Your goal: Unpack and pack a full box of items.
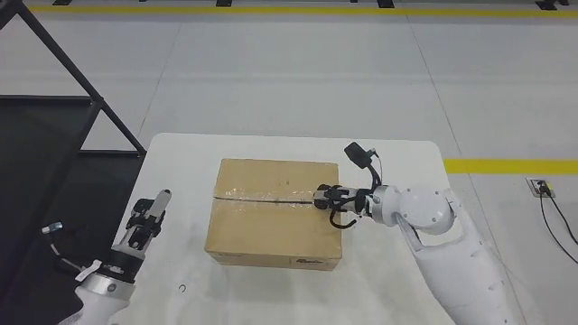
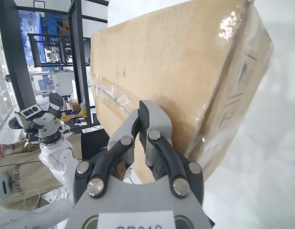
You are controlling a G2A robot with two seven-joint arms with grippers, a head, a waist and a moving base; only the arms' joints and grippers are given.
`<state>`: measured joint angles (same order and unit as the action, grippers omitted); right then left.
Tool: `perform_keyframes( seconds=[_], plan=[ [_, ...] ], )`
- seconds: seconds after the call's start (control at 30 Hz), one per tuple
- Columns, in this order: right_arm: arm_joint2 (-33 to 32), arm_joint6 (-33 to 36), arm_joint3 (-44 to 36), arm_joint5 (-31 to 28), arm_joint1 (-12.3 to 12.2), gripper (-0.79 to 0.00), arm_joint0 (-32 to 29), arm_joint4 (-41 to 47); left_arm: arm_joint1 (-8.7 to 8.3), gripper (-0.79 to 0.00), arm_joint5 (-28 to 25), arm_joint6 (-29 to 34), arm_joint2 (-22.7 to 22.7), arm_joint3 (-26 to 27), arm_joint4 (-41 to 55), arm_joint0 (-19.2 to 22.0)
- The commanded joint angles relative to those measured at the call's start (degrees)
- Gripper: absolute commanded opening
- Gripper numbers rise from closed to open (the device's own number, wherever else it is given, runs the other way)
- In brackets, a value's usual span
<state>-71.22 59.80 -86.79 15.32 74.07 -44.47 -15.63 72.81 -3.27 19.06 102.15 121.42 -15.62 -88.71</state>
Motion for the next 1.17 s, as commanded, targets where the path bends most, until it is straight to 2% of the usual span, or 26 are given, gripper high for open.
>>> perform_keyframes(
  seconds=[0.0, 0.33, 0.57, 0.6, 0.63, 0.67, 0.7, 0.73, 0.8, 0.93, 0.97, 1.0, 1.13],
  plan=[
    [-1.62, 0.08, -1.72, 0.35, -0.45, -0.785, -1.63, -0.27, -0.05, 0.0, 0.26, 0.23, -0.76, -0.16, -0.42, 0.71],
    [-7.53, 1.28, 0.3, -0.85, -2.01, -0.785, -4.16, 2.55, -0.26, 0.0, 1.2, 0.33, -2.94, 0.1, -1.67, 2.55],
    [-12.41, 0.48, -1.17, -1.88, -3.14, -0.785, -7.33, 5.06, -0.46, 0.0, 1.75, 1.12, -3.97, -0.75, -1.81, 4.58],
    [-13.24, 0.05, -1.28, -2.13, -3.27, -0.745, -7.74, 5.8, -0.48, 0.0, 1.8, 1.28, -4.13, -0.85, -1.8, 4.85],
    [-14.31, -0.6, -1.3, -2.86, -3.39, -0.597, -8.15, 7.01, -0.51, 0.0, 1.89, 1.34, -4.24, -0.97, -1.81, 5.11],
    [-15.26, -1.12, -1.17, -3.9, -3.5, -0.502, -8.63, 8.24, -0.54, 0.0, 1.98, 1.45, -4.32, -1.08, -1.86, 5.34],
    [-16.3, -1.98, -0.97, -5.08, -3.58, -0.323, -9.02, 9.76, -0.57, 0.0, 1.99, 1.49, -4.32, -1.18, -1.76, 5.59],
    [-17.58, -2.84, -0.56, -6.82, -3.62, 0.0, -9.38, 12.32, -0.61, 0.0, 1.96, 1.37, -4.16, -1.43, -1.76, 5.86],
    [-19.57, -3.4, 0.71, -10.68, -3.75, 0.0, -10.01, 16.53, -0.7, 0.0, 2.04, 0.94, -3.74, -2.21, -2.49, 6.47],
    [-19.57, -3.4, 0.71, -10.68, -3.75, 0.0, -10.01, 16.53, -0.85, 0.0, 3.41, 0.64, -3.3, -3.07, -3.59, 7.98],
    [-19.57, -3.4, 0.71, -10.68, -3.75, -0.332, -10.01, 16.53, -0.85, -0.001, 3.41, 0.64, -3.3, -3.07, -3.59, 7.98],
    [-19.58, -3.41, 0.73, -10.73, -3.75, -0.268, -10.01, 16.6, -0.85, 0.0, 3.44, 0.64, -3.29, -3.1, -3.63, 8.02],
    [-19.56, -3.4, 0.71, -10.66, -3.75, -0.102, -10.01, 16.51, -0.85, -0.001, 3.41, 0.64, -3.3, -3.08, -3.6, 7.98]
  ],
)
